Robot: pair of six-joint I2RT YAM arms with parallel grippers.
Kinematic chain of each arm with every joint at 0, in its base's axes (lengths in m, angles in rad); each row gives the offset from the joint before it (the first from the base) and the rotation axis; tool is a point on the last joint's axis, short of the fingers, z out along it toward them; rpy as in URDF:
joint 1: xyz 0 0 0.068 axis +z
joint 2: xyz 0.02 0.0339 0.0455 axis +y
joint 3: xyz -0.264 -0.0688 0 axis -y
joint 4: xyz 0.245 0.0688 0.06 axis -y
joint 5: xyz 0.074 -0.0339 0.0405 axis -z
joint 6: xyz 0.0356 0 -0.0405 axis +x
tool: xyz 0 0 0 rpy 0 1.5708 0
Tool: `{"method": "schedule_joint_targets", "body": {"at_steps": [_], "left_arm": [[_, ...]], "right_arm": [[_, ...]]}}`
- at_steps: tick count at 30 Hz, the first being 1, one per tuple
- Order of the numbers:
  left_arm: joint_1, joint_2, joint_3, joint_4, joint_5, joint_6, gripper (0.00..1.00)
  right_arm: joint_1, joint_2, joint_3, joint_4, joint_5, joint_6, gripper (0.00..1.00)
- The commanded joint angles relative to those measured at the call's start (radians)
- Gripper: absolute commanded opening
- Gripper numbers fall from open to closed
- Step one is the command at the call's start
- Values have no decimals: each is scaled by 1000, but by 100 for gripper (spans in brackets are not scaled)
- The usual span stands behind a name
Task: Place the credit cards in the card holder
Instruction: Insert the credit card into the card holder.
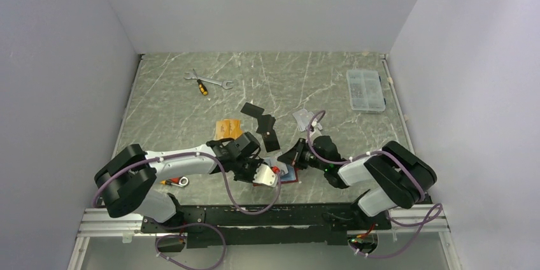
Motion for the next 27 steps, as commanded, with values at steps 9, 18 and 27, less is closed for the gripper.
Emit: {"method": "schedule_joint_targets", "body": {"at_steps": [9,18,27], "left_arm": [[-58,-13,-2,47,-34,-12,21],[-102,-1,-7,33,-53,-19,19],[-142,13,14,9,-89,-22,17]], "right_arm": [[156,5,-52,126,335,9,0],[203,-55,-85,91,438,54,0],[204,-43,-122,181,439,114,0]]}}
